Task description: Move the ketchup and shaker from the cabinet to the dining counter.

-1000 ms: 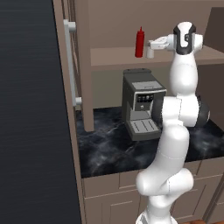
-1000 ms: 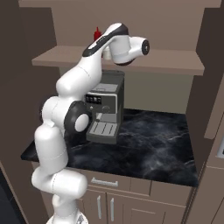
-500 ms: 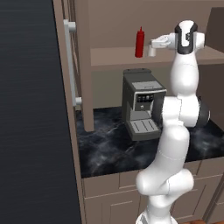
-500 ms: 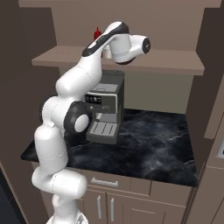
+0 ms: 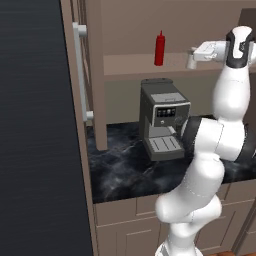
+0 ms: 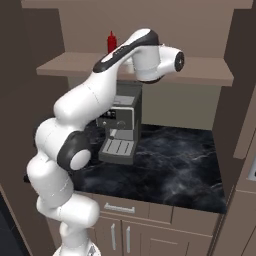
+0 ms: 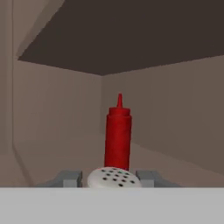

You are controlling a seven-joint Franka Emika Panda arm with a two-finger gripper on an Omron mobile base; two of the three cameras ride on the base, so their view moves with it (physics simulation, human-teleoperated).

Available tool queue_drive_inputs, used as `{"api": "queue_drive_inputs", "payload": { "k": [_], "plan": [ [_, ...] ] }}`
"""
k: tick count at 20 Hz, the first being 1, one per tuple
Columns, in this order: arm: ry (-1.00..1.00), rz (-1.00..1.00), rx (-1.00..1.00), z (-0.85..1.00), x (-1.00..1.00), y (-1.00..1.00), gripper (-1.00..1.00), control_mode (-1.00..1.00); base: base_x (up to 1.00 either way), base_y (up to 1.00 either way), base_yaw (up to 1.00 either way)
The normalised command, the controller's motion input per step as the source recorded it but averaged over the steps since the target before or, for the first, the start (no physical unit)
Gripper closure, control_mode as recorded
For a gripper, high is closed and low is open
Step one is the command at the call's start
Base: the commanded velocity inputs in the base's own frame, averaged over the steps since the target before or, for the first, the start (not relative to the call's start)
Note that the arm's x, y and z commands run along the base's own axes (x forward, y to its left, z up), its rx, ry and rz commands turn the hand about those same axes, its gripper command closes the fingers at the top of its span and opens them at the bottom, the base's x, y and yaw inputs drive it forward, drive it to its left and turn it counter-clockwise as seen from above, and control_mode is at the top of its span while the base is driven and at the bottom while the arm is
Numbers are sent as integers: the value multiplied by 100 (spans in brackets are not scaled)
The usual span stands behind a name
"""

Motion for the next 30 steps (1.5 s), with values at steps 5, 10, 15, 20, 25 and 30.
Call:
{"api": "queue_drive_inputs", "payload": {
  "k": [5,10,15,20,25,30],
  "plan": [
    [-9,-3,1,37,-100,0,100,-100,0,0,0],
    [-1,-6,1,43,-100,10,100,-100,0,0,0],
    [0,-10,0,9,-100,26,100,-100,0,0,0],
    [6,-11,0,0,-100,42,100,-100,0,0,0],
    [11,-11,0,0,-100,55,100,-100,0,0,0],
    [20,-12,0,-3,-63,63,100,-100,0,0,0]
  ]
}}
